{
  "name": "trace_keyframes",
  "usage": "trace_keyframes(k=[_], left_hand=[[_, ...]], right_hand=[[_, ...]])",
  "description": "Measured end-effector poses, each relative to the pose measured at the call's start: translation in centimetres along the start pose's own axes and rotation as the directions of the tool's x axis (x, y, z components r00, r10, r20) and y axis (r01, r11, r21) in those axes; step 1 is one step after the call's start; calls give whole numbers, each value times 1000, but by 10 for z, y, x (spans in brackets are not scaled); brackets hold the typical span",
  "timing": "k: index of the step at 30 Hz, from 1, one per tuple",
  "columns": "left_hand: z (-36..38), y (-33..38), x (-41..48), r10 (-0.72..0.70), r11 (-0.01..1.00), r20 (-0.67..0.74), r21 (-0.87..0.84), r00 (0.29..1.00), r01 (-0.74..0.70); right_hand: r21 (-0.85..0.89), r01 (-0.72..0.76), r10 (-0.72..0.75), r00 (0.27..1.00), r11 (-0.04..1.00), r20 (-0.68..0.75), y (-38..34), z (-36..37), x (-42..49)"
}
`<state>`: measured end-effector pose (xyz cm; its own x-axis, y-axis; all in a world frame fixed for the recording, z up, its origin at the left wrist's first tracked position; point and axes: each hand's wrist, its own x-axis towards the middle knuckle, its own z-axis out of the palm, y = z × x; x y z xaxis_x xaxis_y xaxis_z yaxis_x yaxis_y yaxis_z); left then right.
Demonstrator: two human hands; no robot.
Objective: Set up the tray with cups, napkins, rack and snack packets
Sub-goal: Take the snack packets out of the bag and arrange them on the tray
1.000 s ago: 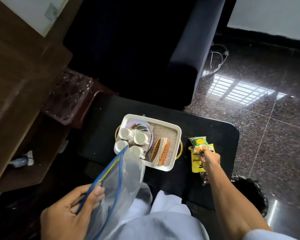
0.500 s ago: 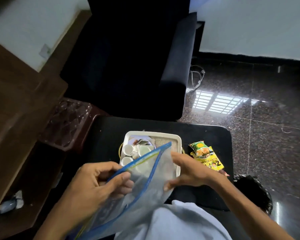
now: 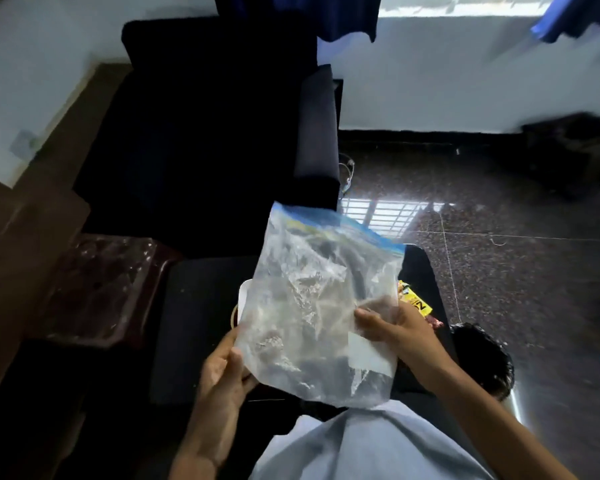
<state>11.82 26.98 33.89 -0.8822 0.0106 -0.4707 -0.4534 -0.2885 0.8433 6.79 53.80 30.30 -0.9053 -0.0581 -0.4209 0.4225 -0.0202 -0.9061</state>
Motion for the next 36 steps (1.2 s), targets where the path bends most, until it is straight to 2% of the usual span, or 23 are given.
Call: trace_keyframes(k=[3, 6, 9, 12, 14, 17, 19, 21, 23, 25, 27, 28, 30, 32, 34, 36], left_hand=[[-12, -10, 5, -20, 993, 42, 114, 999, 15], [-22, -12, 17, 33, 965, 71, 256, 997, -50], [-18, -11, 20, 76, 926, 159, 356, 984, -128], [1, -16, 23, 94, 870, 296, 441, 951, -223], [21, -22, 25, 149, 821, 357, 475, 922, -316], [52, -31, 26, 253, 780, 348, 479, 903, -403], [68, -39, 28, 257, 734, 338, 542, 905, -410], [84, -46, 29, 249, 687, 336, 599, 908, -410], [102, -51, 30, 251, 674, 324, 617, 912, -405], [122, -58, 29, 264, 700, 262, 611, 928, -371], [145, -65, 27, 277, 702, 163, 639, 947, -316], [156, -70, 26, 303, 681, 120, 667, 945, -303], [179, -80, 24, 357, 642, 40, 716, 933, -276], [202, -90, 21, 346, 646, -12, 728, 938, -229], [224, -101, 17, 277, 676, -13, 713, 961, -186], [244, -110, 14, 219, 677, 32, 715, 975, -175]], right_hand=[[-57, -29, 27, 999, 998, -31, 5, -3, -18], [-19, -60, 58, 994, 998, -90, 8, -8, -31], [-98, -6, -11, 985, 995, -172, 9, -12, -44], [-283, 52, -73, 995, 958, -66, 14, -10, -51], [-346, 97, -95, 995, 933, 24, 15, -7, -53], [-421, 179, -113, 978, 889, 178, 14, -8, -54], [-468, 266, -149, 951, 843, 272, 14, -18, -53], [-447, 336, -167, 911, 829, 376, 12, -32, -54], [-365, 365, -171, 868, 856, 467, 5, -47, -58], [-286, 335, -139, 832, 898, 537, 2, -68, -61], [-285, 352, -152, 825, 892, 544, 6, -93, -64], [-355, 395, -189, 849, 847, 494, 10, -106, -66], [-604, 465, -297, 884, 647, 361, 14, -131, -71], [-755, 456, -391, 875, 471, 285, 16, -152, -74], [-791, 445, -382, 877, 419, 291, 18, -170, -70], [-771, 450, -303, 889, 450, 342, 23, -184, -63]])
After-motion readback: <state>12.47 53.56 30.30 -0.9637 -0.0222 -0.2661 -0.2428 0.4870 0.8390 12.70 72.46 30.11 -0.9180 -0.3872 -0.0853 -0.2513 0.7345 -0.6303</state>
